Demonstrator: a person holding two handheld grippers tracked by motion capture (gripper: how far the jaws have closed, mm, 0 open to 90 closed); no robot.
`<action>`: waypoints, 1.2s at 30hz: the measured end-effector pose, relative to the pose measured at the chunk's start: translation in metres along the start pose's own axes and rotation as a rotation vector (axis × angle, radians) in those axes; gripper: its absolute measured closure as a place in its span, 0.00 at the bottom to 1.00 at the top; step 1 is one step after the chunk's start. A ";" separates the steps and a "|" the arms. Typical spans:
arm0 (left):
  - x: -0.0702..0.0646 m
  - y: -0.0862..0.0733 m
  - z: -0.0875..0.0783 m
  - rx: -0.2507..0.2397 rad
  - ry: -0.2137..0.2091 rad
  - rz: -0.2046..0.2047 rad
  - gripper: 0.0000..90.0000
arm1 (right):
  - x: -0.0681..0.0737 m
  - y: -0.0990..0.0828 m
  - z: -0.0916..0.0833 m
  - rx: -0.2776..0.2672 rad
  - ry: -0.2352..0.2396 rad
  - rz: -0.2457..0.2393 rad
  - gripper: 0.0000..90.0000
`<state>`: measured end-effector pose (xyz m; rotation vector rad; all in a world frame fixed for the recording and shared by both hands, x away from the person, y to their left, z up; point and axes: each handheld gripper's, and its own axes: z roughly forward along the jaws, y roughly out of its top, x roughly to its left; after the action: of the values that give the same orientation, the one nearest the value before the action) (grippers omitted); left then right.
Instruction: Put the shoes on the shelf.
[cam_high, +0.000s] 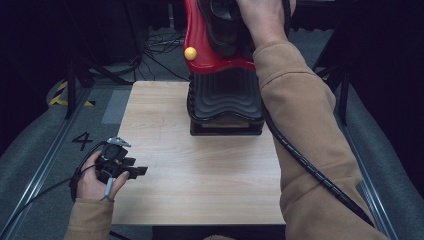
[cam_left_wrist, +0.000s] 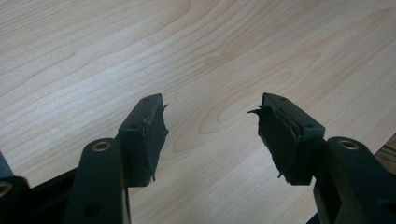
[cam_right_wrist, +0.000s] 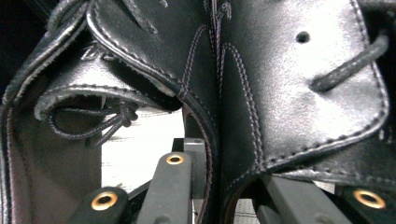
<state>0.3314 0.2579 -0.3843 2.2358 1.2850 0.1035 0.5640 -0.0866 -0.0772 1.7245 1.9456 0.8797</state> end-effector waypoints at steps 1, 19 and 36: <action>0.000 0.000 0.000 0.000 -0.001 0.002 0.46 | 0.002 -0.001 0.002 -0.002 0.000 0.000 0.89; -0.002 0.001 0.000 0.000 -0.001 0.003 0.46 | -0.001 -0.005 -0.001 0.041 0.004 -0.024 0.63; -0.009 0.005 0.001 0.007 0.000 0.019 0.45 | -0.017 -0.015 -0.041 0.034 0.085 -0.050 0.58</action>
<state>0.3308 0.2477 -0.3804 2.2544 1.2658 0.1059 0.5282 -0.1124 -0.0598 1.6742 2.0606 0.9216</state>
